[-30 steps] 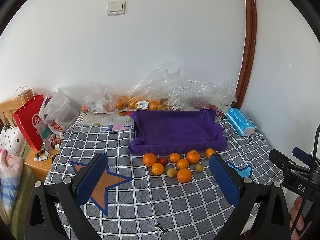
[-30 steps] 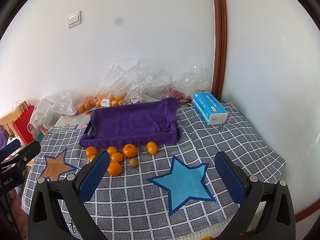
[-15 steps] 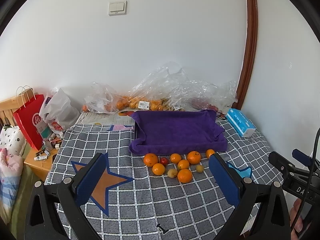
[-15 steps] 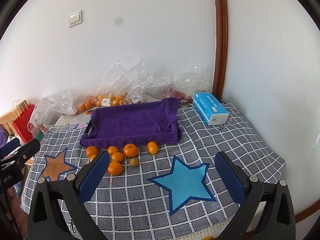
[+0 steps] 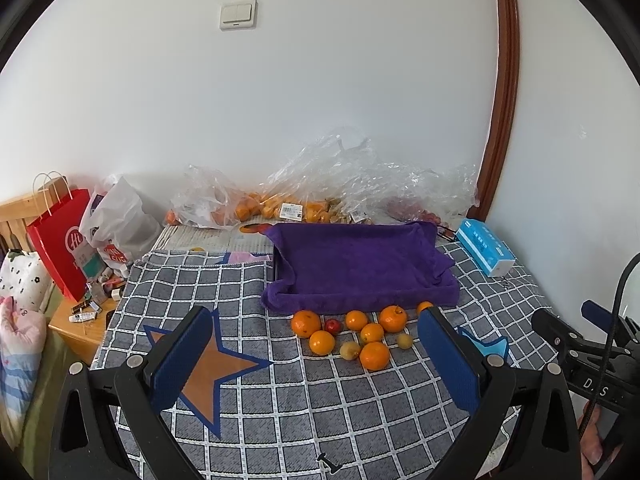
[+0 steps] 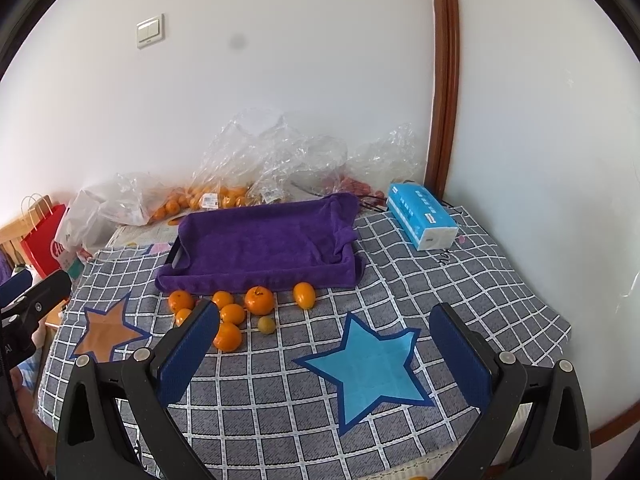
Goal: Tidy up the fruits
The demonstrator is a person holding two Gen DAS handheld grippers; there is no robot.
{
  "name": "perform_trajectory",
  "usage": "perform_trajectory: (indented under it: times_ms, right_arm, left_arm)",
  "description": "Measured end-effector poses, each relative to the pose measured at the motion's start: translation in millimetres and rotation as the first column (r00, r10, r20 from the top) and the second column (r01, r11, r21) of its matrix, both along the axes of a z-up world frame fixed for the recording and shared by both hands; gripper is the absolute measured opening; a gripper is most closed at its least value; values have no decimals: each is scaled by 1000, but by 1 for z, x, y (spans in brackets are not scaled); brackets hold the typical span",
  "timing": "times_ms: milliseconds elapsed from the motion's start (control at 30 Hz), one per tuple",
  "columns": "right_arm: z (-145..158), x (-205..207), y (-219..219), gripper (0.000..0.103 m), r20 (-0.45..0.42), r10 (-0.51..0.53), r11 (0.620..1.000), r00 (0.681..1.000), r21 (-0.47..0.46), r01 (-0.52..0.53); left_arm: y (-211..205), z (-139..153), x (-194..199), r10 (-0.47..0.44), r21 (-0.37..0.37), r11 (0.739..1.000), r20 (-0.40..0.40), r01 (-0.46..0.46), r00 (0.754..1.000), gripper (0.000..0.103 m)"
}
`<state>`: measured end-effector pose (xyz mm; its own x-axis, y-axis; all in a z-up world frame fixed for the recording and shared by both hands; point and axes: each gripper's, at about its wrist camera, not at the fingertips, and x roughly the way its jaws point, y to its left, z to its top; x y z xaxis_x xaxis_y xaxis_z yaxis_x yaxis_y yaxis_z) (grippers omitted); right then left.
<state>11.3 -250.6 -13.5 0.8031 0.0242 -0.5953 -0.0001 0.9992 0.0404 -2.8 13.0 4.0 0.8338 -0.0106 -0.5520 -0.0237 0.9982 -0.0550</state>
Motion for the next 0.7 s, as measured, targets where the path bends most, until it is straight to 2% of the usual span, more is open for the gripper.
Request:
perform_trajectory:
  times_ms: [167,400,533,633,700]
  right_arm:
    - [-8,14,2,103,-19,-7,1000,1000,-21,6]
    - [-34,49,-12,103,-90,-43,999,995,-4,43]
    - [-56,66,-16,103,-83,-28,1000,996,-3,28]
    - [-75,81,-19,103,-114,-4,999,994,33,8]
    - [-88,89,-18,102,-133,4,999,991,35,0]
  left_arm:
    - [6,-10,17,18,1,1000,-19,-18,1000,103]
    - [22,-40,52,53,6,999,-85,-52,995,103]
    - [32,-60,71,71,-2,997,-124,-72,990,102]
    - [42,-77,86,68,-28,997,-158,-73,985,101]
    - [44,-89,96,76,-5,997,-182,-78,980,101]
